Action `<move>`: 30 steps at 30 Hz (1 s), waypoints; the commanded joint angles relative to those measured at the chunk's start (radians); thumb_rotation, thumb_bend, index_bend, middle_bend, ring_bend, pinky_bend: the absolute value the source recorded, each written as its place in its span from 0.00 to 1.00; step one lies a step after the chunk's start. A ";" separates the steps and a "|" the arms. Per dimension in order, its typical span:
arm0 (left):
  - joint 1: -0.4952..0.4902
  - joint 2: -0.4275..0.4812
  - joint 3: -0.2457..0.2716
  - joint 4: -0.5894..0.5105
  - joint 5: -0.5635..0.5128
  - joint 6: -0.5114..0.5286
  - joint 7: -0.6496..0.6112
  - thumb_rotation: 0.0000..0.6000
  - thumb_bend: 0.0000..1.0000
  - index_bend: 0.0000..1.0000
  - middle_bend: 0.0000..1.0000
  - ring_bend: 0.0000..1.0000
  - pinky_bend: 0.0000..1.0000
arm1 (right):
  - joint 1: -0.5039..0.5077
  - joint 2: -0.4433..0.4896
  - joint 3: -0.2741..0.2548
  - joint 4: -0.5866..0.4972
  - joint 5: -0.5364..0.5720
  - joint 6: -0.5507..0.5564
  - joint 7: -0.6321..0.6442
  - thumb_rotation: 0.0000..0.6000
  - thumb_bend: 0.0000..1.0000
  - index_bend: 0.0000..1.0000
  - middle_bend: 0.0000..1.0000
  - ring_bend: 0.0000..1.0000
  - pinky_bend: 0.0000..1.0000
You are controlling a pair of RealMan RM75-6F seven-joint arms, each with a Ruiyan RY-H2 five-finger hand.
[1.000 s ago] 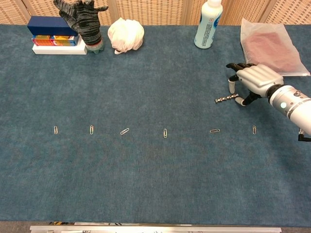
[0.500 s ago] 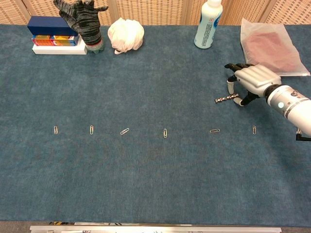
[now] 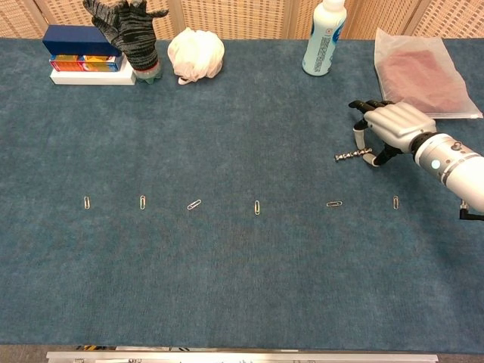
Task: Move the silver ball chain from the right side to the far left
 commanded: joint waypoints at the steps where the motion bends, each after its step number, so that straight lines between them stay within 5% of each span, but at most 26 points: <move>1: 0.001 -0.001 0.000 0.001 0.000 0.001 0.000 1.00 0.02 0.28 0.27 0.30 0.39 | 0.001 0.000 0.000 0.000 0.003 -0.002 -0.002 1.00 0.33 0.59 0.02 0.00 0.11; 15: -0.004 0.000 -0.003 -0.003 0.003 -0.003 0.005 1.00 0.02 0.28 0.27 0.30 0.39 | -0.021 0.067 0.006 -0.102 -0.030 0.068 0.016 1.00 0.34 0.61 0.02 0.00 0.11; 30: -0.023 -0.007 -0.012 -0.033 -0.003 -0.012 0.054 1.00 0.02 0.28 0.27 0.30 0.39 | -0.115 0.268 -0.059 -0.359 -0.092 0.185 0.004 1.00 0.34 0.61 0.02 0.00 0.11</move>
